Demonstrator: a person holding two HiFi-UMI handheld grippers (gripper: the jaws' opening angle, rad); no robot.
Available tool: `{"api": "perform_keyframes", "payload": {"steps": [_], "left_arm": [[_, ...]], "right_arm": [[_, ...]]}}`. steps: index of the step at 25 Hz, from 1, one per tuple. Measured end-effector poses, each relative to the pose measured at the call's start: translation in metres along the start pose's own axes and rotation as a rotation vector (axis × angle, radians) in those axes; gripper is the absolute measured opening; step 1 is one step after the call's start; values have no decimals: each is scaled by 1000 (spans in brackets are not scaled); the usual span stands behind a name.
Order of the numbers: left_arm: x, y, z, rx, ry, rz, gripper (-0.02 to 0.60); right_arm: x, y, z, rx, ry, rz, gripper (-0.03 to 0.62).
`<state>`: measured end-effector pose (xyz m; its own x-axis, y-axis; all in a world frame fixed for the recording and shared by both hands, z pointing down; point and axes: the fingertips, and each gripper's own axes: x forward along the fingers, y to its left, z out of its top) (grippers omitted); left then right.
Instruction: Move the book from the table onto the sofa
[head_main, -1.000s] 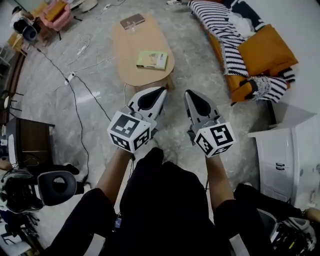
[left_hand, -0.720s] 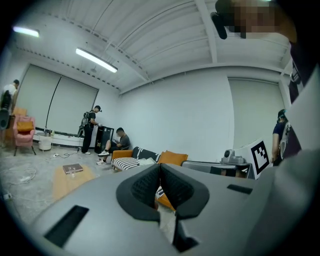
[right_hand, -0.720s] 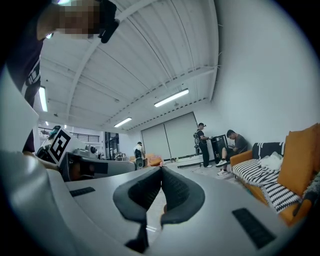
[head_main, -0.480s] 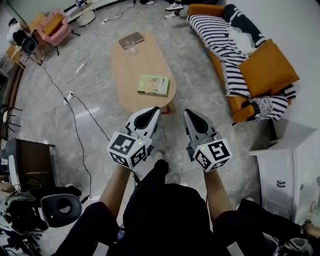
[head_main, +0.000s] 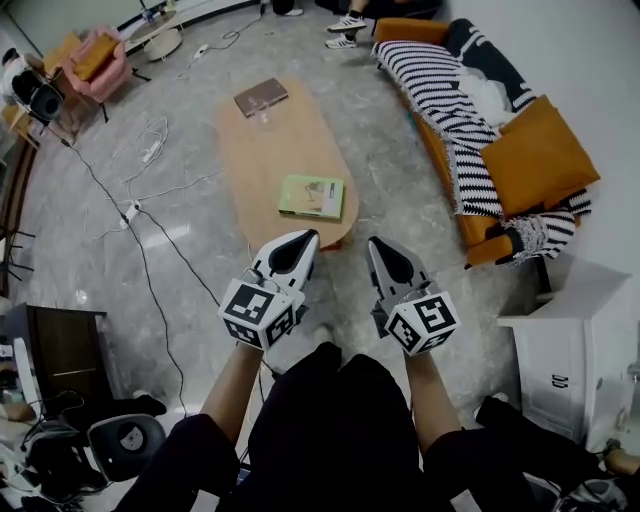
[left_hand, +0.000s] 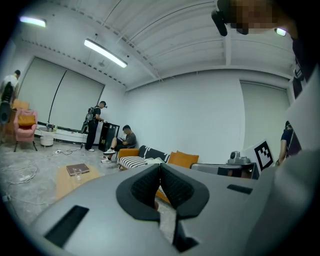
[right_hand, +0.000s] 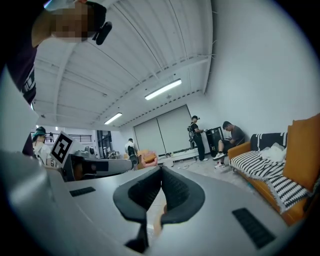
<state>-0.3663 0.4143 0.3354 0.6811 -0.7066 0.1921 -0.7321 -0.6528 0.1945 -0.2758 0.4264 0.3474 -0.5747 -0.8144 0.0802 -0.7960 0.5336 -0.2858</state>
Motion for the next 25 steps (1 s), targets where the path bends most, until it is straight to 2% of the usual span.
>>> {"api": "perform_keyframes", "payload": {"steps": [6, 12, 25], "left_arm": [[23, 37, 2, -26, 12, 1, 15], [60, 70, 1, -39, 25, 24, 15], [188, 158, -3, -107, 93, 128, 15]], "right_arm": [[37, -19, -2, 12, 30, -20, 21], [78, -53, -4, 27, 52, -5, 21], [194, -169, -11, 101, 146, 77, 21]]}}
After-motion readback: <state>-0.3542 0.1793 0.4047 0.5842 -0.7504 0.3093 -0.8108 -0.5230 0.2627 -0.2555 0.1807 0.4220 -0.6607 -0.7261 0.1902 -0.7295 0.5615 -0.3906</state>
